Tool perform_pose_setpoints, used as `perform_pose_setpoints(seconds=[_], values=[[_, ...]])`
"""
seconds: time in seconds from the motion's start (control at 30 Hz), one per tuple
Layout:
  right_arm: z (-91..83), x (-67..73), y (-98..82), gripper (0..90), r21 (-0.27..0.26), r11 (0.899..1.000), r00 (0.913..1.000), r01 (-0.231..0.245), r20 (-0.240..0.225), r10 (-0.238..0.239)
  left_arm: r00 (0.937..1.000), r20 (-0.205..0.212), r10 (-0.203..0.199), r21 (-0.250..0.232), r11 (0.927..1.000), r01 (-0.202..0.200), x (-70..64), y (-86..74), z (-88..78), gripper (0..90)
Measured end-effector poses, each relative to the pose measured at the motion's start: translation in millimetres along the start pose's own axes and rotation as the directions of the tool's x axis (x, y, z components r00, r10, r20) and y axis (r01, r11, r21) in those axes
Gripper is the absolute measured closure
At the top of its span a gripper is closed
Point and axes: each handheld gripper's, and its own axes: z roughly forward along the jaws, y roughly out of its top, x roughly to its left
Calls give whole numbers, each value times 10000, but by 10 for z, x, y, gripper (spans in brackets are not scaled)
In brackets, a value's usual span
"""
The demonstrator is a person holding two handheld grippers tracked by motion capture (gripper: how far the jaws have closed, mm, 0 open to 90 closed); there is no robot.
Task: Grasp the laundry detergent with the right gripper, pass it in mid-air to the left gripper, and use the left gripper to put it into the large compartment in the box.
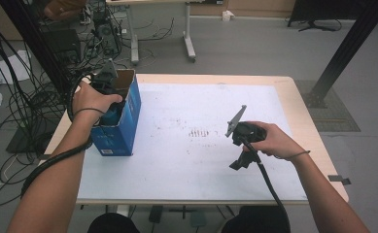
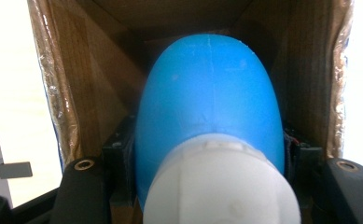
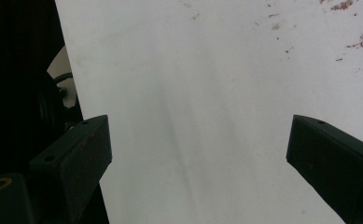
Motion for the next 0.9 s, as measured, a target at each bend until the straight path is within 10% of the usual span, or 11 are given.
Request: perform_pose_setpoints(seconds=[0.9], values=[[25,-7,-10,67,5,10000,10000,-38,-48,38,9998,43,-169,-149,9997,169,18,12,-125,363]])
